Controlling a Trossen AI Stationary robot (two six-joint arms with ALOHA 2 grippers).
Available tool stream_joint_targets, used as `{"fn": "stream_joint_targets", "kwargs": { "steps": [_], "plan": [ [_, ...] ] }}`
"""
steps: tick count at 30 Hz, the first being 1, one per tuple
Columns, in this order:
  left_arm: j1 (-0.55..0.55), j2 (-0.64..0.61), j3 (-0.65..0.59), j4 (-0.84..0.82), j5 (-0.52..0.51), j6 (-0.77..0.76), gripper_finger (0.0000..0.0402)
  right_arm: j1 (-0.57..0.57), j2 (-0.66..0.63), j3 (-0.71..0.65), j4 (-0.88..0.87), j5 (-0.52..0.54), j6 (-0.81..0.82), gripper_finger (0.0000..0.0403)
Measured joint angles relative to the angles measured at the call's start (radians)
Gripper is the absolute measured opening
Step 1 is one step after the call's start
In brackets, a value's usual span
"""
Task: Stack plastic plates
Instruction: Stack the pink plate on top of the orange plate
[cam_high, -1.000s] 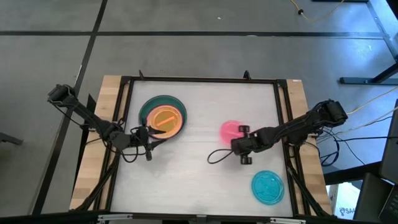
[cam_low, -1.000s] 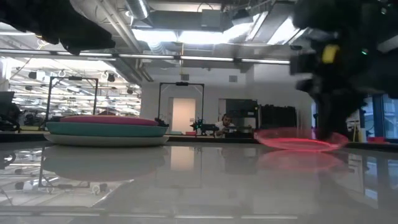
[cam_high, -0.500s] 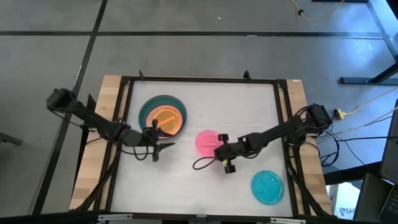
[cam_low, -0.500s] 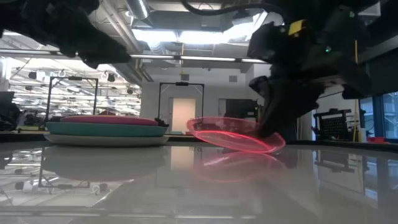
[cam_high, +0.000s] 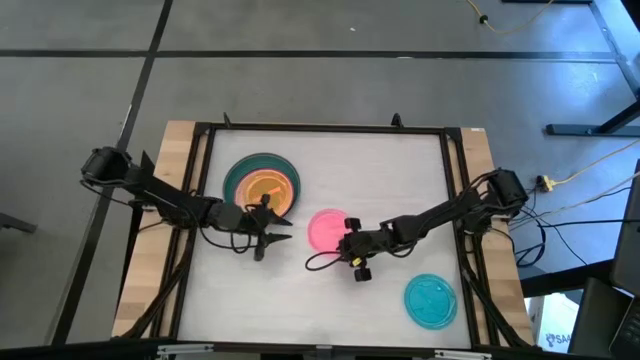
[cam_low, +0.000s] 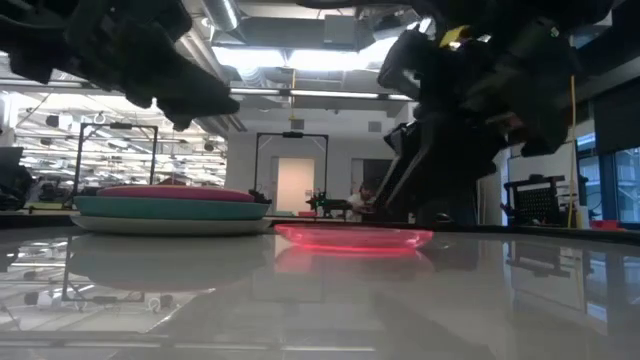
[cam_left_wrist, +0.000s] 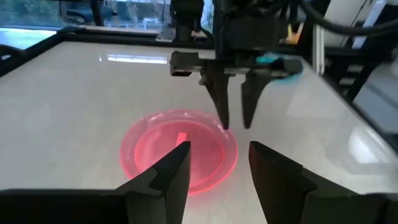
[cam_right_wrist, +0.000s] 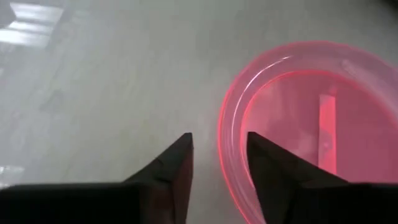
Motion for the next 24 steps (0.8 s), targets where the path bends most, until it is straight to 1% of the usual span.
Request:
{"fn": "stream_joint_targets", "kwargs": {
  "steps": [3, 6, 10, 13, 16, 21, 24],
  "plan": [
    [0.002, 0.059, 0.052, -0.042, 0.0, 0.05, 0.0157, 0.0, -0.01, 0.0, 0.003, -0.026, -0.029, 0.016],
    [0.002, 0.151, 0.118, -0.075, 0.018, 0.122, 0.0157, 0.0, -0.021, 0.0, 0.008, -0.025, -0.066, 0.0171],
    [0.002, 0.29, 0.217, -0.135, 0.02, 0.19, 0.0157, -0.001, -0.026, 0.0, -0.006, 0.009, -0.068, 0.0171],
    [0.002, 0.383, 0.293, -0.187, 0.02, 0.219, 0.0157, 0.0, -0.028, 0.0, 0.004, 0.008, -0.071, 0.0168],
    [0.002, 0.468, 0.365, -0.227, 0.024, 0.243, 0.0157, -0.001, -0.058, 0.0, -0.005, 0.002, -0.087, 0.0166],
    [0.002, 0.582, 0.453, -0.265, 0.111, 0.281, 0.0157, 0.0, -0.137, -0.011, 0.002, 0.001, -0.118, 0.0166],
    [0.006, 0.627, 0.485, -0.271, 0.118, 0.294, 0.0157, 0.0, -0.17, -0.038, 0.038, 0.002, -0.12, 0.0166]
  ]
}}
